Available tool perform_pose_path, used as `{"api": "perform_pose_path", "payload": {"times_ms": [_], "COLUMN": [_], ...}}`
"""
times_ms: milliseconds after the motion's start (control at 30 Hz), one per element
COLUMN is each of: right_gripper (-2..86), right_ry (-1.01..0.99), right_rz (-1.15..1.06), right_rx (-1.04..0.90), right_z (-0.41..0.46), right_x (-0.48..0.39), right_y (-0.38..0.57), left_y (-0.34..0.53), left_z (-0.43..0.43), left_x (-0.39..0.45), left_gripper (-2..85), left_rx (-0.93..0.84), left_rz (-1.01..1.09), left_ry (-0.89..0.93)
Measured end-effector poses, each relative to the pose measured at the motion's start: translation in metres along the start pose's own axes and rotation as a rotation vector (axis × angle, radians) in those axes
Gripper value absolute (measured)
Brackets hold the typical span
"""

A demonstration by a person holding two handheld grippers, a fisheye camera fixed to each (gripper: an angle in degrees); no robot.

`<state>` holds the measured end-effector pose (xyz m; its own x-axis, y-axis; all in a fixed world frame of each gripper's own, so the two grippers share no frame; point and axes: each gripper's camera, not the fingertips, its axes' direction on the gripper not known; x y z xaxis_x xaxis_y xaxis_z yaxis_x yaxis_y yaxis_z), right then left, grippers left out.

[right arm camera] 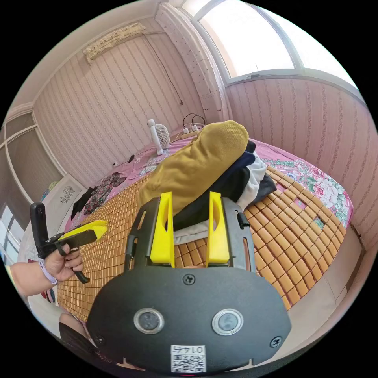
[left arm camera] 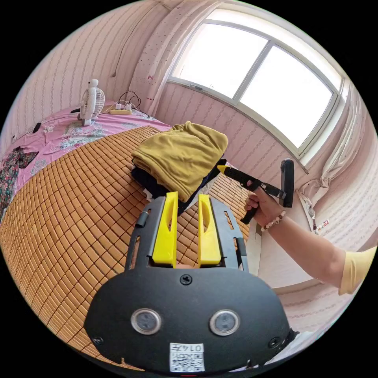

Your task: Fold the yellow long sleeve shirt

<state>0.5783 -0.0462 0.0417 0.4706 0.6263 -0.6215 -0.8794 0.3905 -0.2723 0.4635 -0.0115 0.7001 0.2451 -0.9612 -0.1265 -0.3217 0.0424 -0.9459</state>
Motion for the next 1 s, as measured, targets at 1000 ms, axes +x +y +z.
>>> {"api": "perform_pose_path", "payload": {"times_ms": [1000], "right_gripper": [0.6], "right_ry": [-0.894], "right_rz": [-0.294], "right_rx": [0.047], "right_z": [-0.076], "right_x": [-0.322], "right_y": [-0.027], "left_y": [0.077], "left_z": [-0.35], "left_x": [0.004], "left_gripper": [-0.1], "left_rx": [0.502], "left_rz": [0.008], "left_ry": [-0.11]}}
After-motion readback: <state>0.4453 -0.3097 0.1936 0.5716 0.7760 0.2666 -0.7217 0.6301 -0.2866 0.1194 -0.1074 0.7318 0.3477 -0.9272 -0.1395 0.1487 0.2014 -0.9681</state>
